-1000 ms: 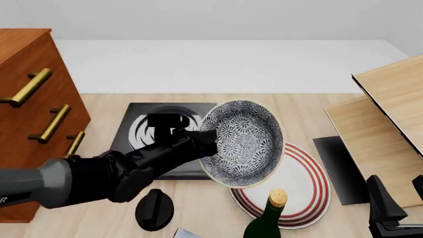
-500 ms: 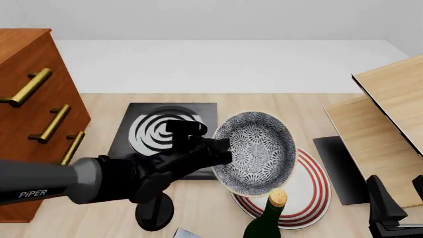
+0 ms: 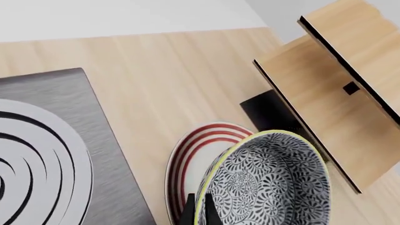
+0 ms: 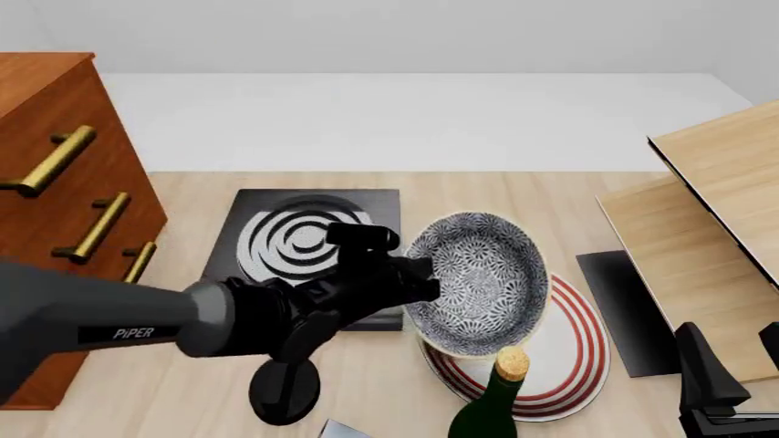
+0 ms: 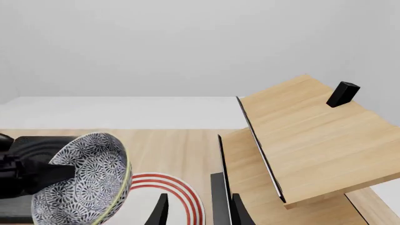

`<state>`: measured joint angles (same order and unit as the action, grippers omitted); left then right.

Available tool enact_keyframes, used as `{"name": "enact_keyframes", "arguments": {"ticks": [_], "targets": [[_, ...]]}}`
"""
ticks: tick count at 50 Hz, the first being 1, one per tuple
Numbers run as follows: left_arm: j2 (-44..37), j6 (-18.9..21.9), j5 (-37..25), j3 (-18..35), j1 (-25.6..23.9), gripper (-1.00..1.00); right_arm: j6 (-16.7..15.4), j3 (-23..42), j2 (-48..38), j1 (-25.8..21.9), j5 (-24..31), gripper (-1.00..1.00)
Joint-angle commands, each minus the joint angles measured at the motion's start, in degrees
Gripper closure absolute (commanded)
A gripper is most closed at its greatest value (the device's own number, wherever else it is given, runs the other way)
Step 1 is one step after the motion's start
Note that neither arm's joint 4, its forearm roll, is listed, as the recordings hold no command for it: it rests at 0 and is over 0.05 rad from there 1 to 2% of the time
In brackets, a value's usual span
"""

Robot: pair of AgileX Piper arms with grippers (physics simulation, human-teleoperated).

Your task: Pick up the akita bowl and put it on the plate.

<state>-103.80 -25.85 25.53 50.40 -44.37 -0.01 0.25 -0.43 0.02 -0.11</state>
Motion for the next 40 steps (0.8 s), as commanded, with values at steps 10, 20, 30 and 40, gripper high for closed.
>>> {"name": "enact_keyframes", "arguments": {"ticks": [10,20,30,40], "targets": [[-5.1,0.6,-0.1,4.5,-0.1,1.00,0.0,0.0,0.0,0.0,0.0,-1.00],[-6.3,0.9,-0.6,5.7,0.0,1.00,0.0,0.0,0.0,0.0,0.0,-1.00],[-8.2,0.9,-0.5,6.9,-0.5,1.00,0.0,0.0,0.0,0.0,0.0,-1.00],[-9.9,1.0,-0.4,8.2,-1.4,1.00,0.0,0.0,0.0,0.0,0.0,-1.00]]}}
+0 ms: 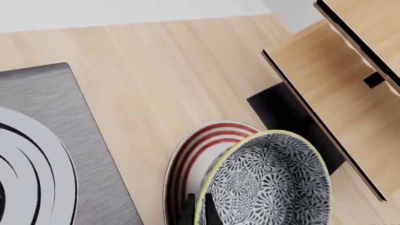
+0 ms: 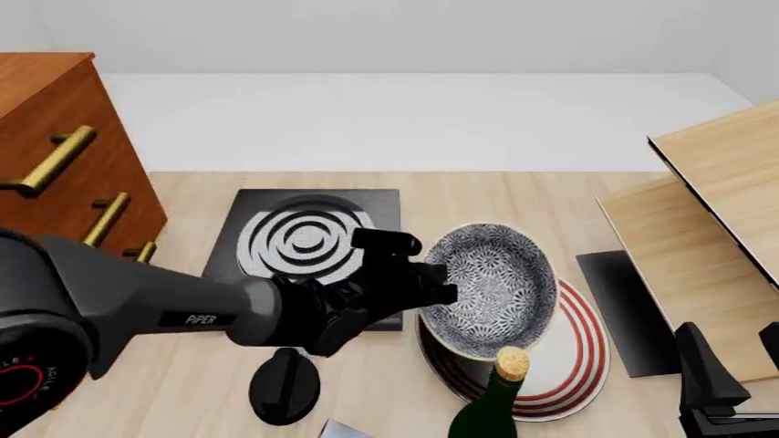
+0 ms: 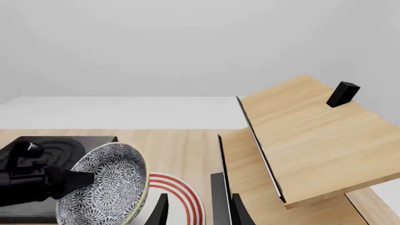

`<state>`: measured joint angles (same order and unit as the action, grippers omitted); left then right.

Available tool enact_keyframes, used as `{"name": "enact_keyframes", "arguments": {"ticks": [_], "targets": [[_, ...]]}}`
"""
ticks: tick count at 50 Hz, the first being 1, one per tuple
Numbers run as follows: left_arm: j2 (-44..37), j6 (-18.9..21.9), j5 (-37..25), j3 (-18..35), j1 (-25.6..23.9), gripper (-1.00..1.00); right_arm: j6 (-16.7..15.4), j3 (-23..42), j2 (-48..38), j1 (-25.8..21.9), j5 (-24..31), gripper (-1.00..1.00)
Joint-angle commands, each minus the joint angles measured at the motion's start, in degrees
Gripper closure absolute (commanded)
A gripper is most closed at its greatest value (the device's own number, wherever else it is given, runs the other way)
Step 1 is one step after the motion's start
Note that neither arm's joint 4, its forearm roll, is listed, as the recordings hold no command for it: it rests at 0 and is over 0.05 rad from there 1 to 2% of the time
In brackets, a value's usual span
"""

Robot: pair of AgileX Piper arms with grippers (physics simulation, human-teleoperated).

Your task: Pick up the akita bowl and put it on the plate.

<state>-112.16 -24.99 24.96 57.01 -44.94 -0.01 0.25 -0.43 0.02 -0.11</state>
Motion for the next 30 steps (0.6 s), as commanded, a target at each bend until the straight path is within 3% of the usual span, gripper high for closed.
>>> {"name": "enact_keyframes", "arguments": {"ticks": [1,30], "targets": [[-1.6,0.2,0.1,1.8,-0.9,1.00,0.0,0.0,0.0,0.0,0.0,-1.00],[-5.9,0.5,0.2,4.4,-1.7,1.00,0.0,0.0,0.0,0.0,0.0,-1.00]]}}
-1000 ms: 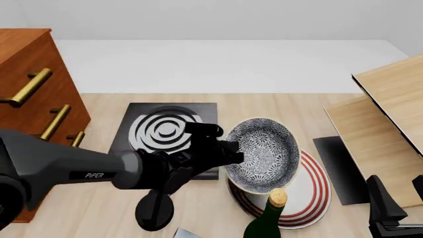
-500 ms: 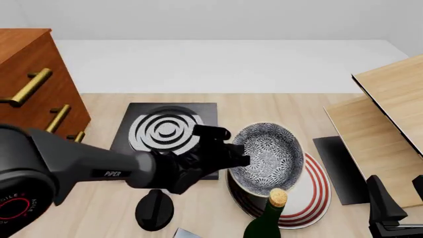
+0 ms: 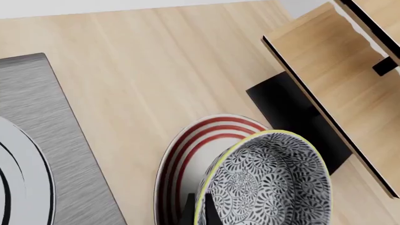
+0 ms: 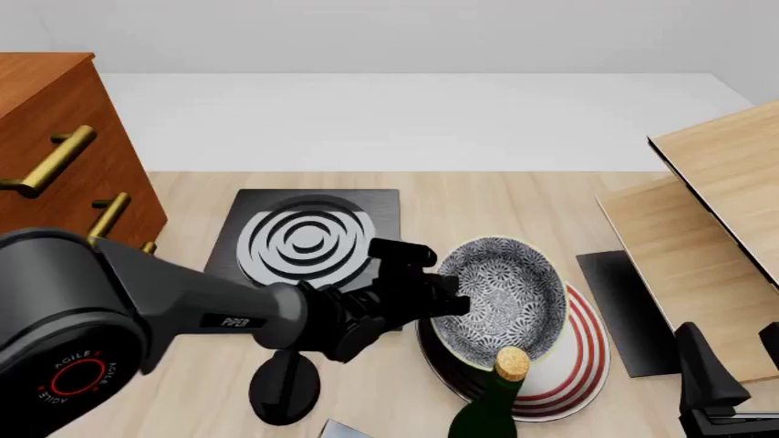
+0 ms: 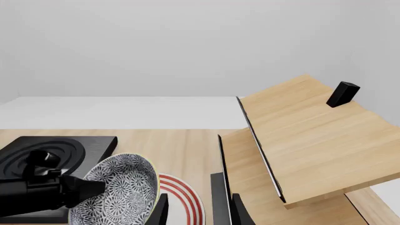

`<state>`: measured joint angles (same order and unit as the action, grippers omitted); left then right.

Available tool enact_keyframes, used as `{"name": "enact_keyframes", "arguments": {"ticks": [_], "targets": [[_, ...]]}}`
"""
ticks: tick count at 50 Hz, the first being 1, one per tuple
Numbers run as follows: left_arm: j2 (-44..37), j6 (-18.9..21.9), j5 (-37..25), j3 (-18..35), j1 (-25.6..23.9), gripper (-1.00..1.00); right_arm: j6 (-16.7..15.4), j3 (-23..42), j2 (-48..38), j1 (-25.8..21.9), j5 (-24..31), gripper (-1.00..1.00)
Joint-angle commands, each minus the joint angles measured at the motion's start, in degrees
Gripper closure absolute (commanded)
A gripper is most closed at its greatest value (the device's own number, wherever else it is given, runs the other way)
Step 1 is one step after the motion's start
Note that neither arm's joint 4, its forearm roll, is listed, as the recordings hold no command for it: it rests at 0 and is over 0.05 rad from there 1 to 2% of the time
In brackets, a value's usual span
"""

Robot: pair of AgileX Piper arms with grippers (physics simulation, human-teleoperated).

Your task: Pick up the akita bowl and put it on the plate.

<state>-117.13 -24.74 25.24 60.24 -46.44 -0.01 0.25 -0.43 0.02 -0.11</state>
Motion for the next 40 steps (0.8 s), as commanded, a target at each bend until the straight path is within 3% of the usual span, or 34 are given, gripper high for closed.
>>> {"name": "enact_keyframes", "arguments": {"ticks": [1,30,31,40], "targets": [[-1.2,0.3,0.0,1.3,-0.2,1.00,0.0,0.0,0.0,0.0,0.0,-1.00],[-2.1,0.2,0.3,0.6,-2.8,1.00,0.0,0.0,0.0,0.0,0.0,-1.00],[-1.9,0.4,0.2,0.5,-2.9,-1.00,0.0,0.0,0.0,0.0,0.0,-1.00],[0.2,0.4,0.1,-0.7,-3.0,-1.00,0.0,0.0,0.0,0.0,0.0,-1.00]]}}
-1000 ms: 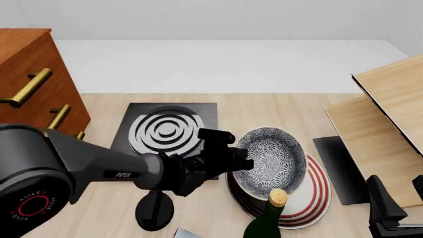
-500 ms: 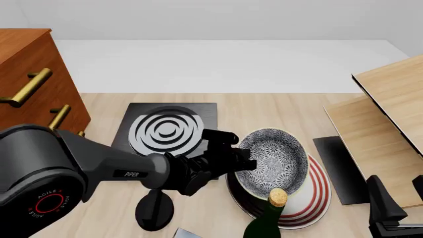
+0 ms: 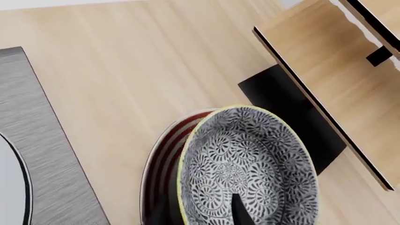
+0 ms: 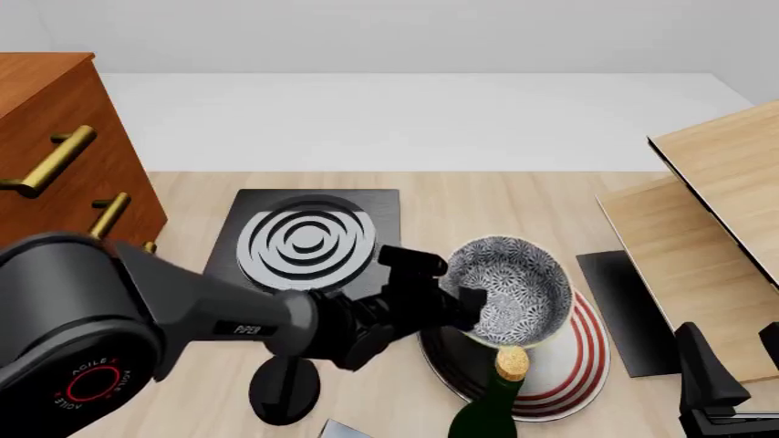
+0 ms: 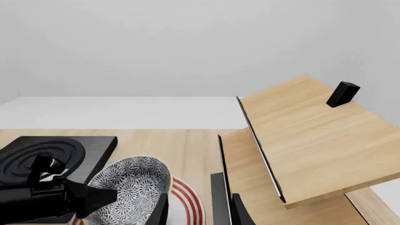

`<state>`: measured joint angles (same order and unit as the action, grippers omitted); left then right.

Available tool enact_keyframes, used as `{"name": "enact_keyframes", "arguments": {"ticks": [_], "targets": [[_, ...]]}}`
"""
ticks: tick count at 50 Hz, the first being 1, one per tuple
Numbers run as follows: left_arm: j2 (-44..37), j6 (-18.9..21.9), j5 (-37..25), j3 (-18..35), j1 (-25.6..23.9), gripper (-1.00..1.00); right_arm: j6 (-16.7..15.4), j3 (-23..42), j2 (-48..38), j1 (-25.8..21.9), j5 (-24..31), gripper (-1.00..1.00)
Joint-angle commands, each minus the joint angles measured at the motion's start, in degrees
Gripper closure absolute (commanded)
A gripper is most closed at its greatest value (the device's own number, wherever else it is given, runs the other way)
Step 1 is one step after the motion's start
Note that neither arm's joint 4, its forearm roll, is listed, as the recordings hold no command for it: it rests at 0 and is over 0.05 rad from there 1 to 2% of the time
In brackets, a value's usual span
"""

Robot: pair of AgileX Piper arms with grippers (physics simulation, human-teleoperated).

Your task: Pick up the akita bowl and put it on the plate.

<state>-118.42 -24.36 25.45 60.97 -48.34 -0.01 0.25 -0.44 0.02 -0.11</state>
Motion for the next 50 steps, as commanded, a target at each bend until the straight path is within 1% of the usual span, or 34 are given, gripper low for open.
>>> {"name": "enact_keyframes", "arguments": {"ticks": [1,11,14,18,20,25,32,33,35,40,43,44,50], "targets": [[1.8,0.1,-0.1,-1.6,-1.0,-1.00,0.0,0.0,0.0,0.0,0.0,-1.00],[6.9,0.3,-1.0,-2.3,0.4,-1.00,0.0,0.0,0.0,0.0,0.0,-1.00],[9.6,0.2,-1.1,-2.8,1.2,-1.00,0.0,0.0,0.0,0.0,0.0,-1.00],[12.6,0.9,-1.6,-3.3,2.0,-1.00,0.0,0.0,0.0,0.0,0.0,-1.00],[16.8,1.2,-2.5,-3.9,2.6,-1.00,0.0,0.0,0.0,0.0,0.0,-1.00],[21.3,2.0,-4.0,-4.3,3.6,-1.00,0.0,0.0,0.0,0.0,0.0,-1.00],[25.8,2.7,-5.9,-5.2,4.5,-1.00,0.0,0.0,0.0,0.0,0.0,-1.00],[26.6,3.5,-6.3,-5.3,4.8,-1.00,0.0,0.0,0.0,0.0,0.0,-1.00],[27.5,3.4,-6.6,-5.6,4.9,-1.00,0.0,0.0,0.0,0.0,0.0,-1.00],[30.5,4.7,-7.7,-6.8,5.7,-1.00,0.0,0.0,0.0,0.0,0.0,-1.00],[31.9,4.6,-8.3,-7.2,6.0,-1.00,0.0,0.0,0.0,0.0,0.0,-1.00],[32.8,5.5,-8.8,-7.3,6.3,-1.00,0.0,0.0,0.0,0.0,0.0,-1.00],[36.4,6.5,-10.2,-8.6,6.7,-1.00,0.0,0.0,0.0,0.0,0.0,-1.00]]}}
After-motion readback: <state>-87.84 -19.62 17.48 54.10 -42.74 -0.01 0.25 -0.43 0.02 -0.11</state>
